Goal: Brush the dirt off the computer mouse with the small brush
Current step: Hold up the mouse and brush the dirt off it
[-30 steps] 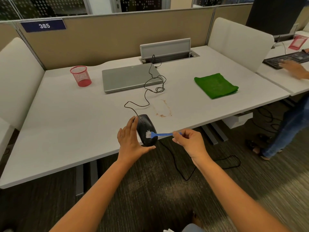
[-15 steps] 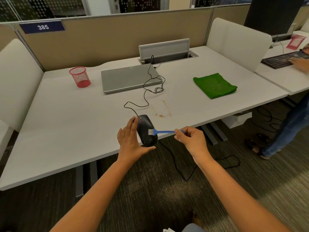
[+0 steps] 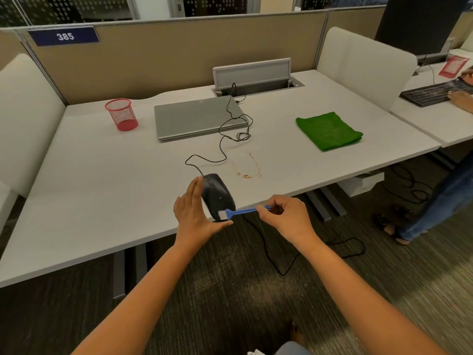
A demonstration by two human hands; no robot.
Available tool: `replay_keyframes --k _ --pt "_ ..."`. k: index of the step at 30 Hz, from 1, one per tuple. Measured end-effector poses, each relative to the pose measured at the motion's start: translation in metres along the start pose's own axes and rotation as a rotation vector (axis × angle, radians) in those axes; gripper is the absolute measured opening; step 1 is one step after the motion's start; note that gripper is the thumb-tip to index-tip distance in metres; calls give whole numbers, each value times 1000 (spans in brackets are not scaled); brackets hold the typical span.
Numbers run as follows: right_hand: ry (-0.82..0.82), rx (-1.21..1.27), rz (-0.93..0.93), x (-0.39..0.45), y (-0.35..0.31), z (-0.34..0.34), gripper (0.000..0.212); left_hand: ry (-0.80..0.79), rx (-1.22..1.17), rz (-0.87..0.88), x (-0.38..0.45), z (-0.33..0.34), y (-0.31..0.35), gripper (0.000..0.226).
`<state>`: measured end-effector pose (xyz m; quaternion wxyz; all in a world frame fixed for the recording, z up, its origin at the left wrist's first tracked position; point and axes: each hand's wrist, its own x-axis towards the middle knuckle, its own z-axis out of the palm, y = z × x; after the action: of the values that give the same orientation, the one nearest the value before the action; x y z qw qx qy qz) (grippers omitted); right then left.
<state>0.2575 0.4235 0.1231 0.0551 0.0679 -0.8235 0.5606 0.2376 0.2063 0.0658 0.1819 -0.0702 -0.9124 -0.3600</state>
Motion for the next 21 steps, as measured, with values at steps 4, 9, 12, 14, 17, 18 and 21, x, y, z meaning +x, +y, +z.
replay_keyframes --k 4,9,12,14,17,18,21 --pt "89 65 20 -1 6 -8 26 -14 -10 -32 2 -4 -3 120" --pt "-49 44 -34 1 -7 7 22 -71 -9 21 1 -2 3 113" --pt "-85 -66 -67 0 -5 11 26 -84 -1 54 3 -2 6 111" --pt "-60 -87 -67 -1 0 6 29 -83 -23 55 4 -3 6 112" --pt "7 -67 -35 -1 8 -10 30 -85 -34 64 5 -4 6 113" --pt "27 -56 -21 0 9 -15 30 -82 -40 63 5 -5 5 113" --pt "72 22 8 3 10 -23 27 -63 -65 50 5 -6 4 113"
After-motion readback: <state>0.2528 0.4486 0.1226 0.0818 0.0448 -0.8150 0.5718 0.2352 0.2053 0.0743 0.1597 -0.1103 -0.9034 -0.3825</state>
